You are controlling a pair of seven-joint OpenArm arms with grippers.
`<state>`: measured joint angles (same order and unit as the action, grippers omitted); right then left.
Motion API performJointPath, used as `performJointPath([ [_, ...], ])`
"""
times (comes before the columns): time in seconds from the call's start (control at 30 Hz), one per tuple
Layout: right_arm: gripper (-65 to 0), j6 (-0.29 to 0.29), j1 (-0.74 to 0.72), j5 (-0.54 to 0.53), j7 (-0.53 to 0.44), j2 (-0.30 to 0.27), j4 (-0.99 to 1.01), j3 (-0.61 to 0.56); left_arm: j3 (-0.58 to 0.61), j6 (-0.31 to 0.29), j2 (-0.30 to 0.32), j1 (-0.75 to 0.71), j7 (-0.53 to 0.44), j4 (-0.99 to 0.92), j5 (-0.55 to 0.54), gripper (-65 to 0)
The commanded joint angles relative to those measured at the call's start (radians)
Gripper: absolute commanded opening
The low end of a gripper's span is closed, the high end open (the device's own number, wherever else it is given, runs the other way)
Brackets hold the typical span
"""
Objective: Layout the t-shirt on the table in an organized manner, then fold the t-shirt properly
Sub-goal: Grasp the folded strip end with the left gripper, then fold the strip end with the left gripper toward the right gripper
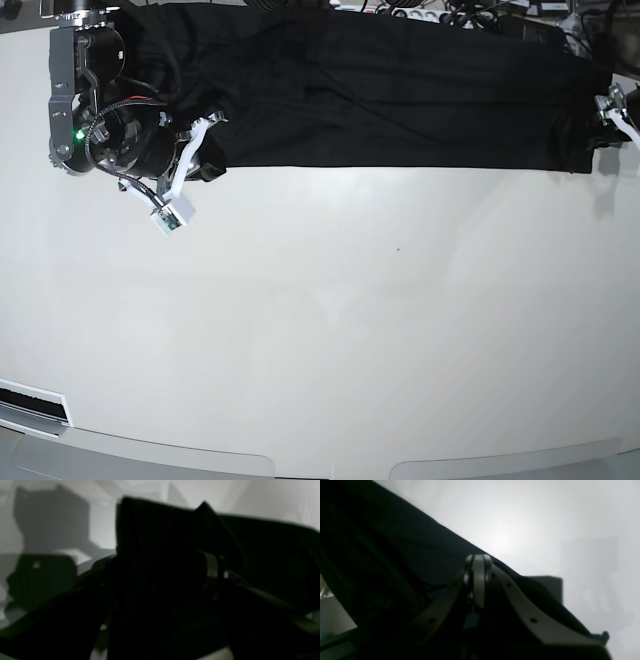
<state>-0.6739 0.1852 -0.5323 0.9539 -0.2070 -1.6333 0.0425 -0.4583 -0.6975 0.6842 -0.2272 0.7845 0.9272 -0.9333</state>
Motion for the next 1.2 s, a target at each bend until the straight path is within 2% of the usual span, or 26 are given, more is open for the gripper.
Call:
performJointPath([
  [0.0,-65.0,-0.003,-0.012,-0.018,-0.015,-0.006,-0.017,0.004,-0.002,-0.001,0.029,-0.006,0.039,0.005,0.008,-25.6],
  [0.37,-65.0,-0.003,-0.014,-0.019,-0.019,-0.004,-0.017,0.004,-0.002,-0.001,0.083,-0.005,0.238,0.005,-0.186,-25.6],
  [0.53,-65.0,-0.003,-0.014,-0.051,-0.019,-0.003,-0.017,0.004,0.000,-0.001,0.068,-0.005,0.234,0.005,-0.189,-25.6],
  [0.7,-65.0,-0.003,-0.014,-0.073,-0.019,-0.004,-0.017,0.004,0.000,-0.001,0.057,-0.005,0.253,0.010,-0.250,-25.6],
  [0.87,-65.0,-0.003,-0.014,-0.071,-0.020,-0.003,-0.017,0.004,0.000,-0.001,0.048,-0.006,0.351,0.056,-0.338,-26.6],
  [0.93,-65.0,-0.003,-0.014,-0.071,-0.023,-0.003,-0.017,0.004,0.000,-0.001,0.047,-0.005,0.354,0.071,-0.352,-32.3],
  [1.1,-65.0,-0.003,-0.014,-0.071,-0.023,-0.004,-0.017,0.004,0.000,-0.001,0.048,-0.005,0.326,0.088,-0.351,-63.5],
  [1.17,-65.0,-0.003,-0.014,-0.070,-0.023,-0.004,-0.017,0.004,0.000,-0.001,0.047,-0.005,0.312,0.088,-0.351,-65.0],
])
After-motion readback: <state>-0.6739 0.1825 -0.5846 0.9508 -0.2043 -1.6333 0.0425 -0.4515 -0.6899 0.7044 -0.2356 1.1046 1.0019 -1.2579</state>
